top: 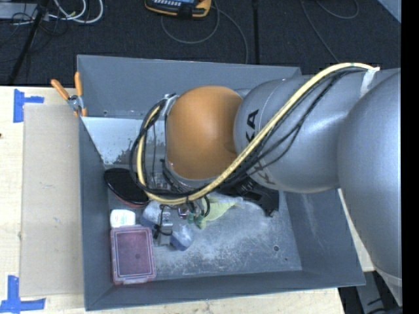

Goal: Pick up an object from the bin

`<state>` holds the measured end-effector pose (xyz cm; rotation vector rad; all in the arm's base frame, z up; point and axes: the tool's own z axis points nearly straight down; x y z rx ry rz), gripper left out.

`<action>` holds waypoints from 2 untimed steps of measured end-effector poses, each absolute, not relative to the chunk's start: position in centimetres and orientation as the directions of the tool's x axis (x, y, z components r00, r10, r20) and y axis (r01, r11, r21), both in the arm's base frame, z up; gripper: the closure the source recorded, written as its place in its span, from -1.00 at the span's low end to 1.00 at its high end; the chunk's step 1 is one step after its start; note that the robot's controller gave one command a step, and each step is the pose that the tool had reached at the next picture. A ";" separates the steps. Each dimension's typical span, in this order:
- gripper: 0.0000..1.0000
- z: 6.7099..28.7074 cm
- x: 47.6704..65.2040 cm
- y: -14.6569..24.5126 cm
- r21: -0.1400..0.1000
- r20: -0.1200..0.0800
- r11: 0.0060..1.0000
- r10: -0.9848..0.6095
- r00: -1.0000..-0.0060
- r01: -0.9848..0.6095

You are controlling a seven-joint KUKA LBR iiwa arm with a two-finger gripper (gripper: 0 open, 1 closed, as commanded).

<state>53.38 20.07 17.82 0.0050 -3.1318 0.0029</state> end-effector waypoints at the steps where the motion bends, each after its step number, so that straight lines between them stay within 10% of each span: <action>1: -1.00 18.3 53.6 20.0 0.000 0.002 1.000 0.002 -1.000 0.002; 2: -1.00 11.8 54.8 16.8 0.000 0.003 0.999 0.052 -0.999 0.052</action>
Offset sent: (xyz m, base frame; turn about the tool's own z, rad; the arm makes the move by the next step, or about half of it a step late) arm 0.0210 -0.0568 -0.1082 0.0924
